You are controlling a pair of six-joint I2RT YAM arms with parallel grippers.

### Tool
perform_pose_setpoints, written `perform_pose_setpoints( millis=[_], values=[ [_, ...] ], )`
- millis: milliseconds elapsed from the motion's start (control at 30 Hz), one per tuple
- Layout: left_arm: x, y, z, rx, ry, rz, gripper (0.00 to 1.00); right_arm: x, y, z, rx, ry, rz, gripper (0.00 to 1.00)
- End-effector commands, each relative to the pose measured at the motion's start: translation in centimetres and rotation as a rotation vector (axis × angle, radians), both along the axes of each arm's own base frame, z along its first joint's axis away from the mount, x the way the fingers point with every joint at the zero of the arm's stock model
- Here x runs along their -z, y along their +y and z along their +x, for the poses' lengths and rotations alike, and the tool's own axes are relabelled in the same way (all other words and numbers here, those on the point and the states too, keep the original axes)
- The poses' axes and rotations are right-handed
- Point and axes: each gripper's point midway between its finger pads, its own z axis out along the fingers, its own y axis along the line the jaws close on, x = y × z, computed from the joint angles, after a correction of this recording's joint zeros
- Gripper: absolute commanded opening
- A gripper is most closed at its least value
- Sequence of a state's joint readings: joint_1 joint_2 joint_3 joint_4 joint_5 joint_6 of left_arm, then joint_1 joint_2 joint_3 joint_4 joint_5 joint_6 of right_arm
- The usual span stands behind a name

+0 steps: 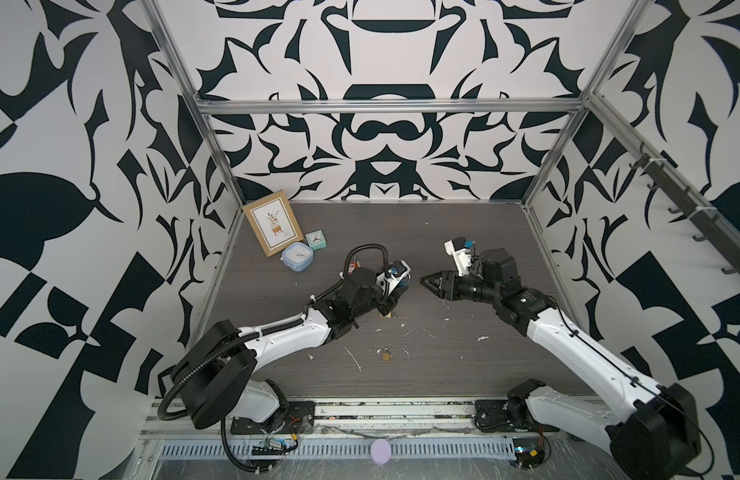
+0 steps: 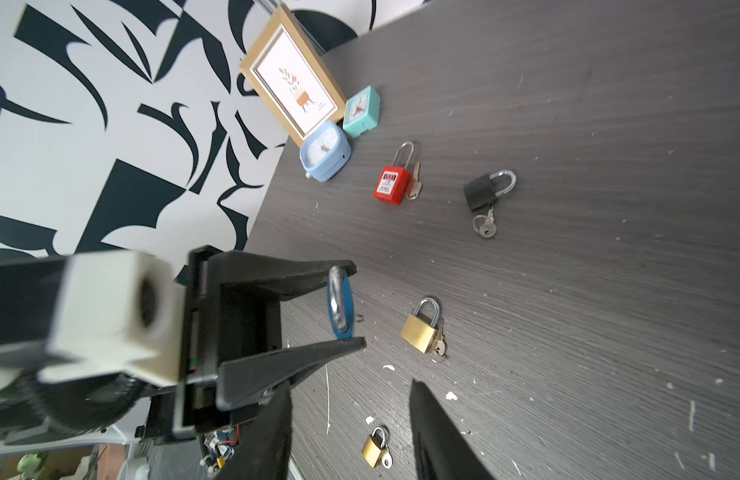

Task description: Lock with the key

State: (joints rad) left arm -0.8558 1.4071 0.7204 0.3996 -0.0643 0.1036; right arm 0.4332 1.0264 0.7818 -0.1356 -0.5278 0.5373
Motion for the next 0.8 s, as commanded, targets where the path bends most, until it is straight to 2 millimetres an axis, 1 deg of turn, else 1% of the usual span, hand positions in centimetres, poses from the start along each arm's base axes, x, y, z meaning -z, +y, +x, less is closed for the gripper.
perform_pose_setpoints(
  millis=[0,67,133,200,267,367,500,567,667,767],
  values=[
    [-2.8,1.9,2.0,-0.224,0.067,-0.179,0.0,-2.8,-1.2,0.2,0.056,-0.178,0.008,0.52],
    [-3.2,2.8,2.7,-0.326,0.131,-0.254,0.0,-3.7,-1.6,-0.3,0.066,-0.254,0.046,0.52],
    [-3.7,3.6,3.2,-0.429,0.216,-0.361,0.0,-4.0,-1.9,-0.7,0.079,-0.313,0.079,0.52],
    [-3.8,4.1,3.5,-0.515,0.325,-0.502,0.0,-3.7,-2.2,-1.1,0.089,-0.343,0.098,0.52],
    [-3.0,4.4,3.5,-0.586,0.464,-0.64,0.0,-3.3,-2.2,-1.2,0.093,-0.352,0.12,0.51],
    [-1.6,3.8,3.4,-0.641,0.668,-0.807,0.0,-2.5,-1.8,-1.2,0.089,-0.348,0.144,0.48],
    [0.5,2.9,3.0,-0.71,0.92,-0.939,0.0,-1.3,-0.3,-0.7,0.055,-0.319,0.132,0.45],
    [1.0,2.3,2.8,-0.71,0.998,-0.98,0.0,-0.5,0.6,-0.4,0.04,-0.293,0.112,0.44],
    [1.5,2.1,2.8,-0.717,1.06,-1.022,0.0,0.6,2.0,0.0,0.011,-0.242,0.084,0.41],
    [1.8,2.3,2.8,-0.73,1.085,-1.034,0.0,1.8,3.4,0.3,-0.024,-0.2,0.053,0.4]
  ],
)
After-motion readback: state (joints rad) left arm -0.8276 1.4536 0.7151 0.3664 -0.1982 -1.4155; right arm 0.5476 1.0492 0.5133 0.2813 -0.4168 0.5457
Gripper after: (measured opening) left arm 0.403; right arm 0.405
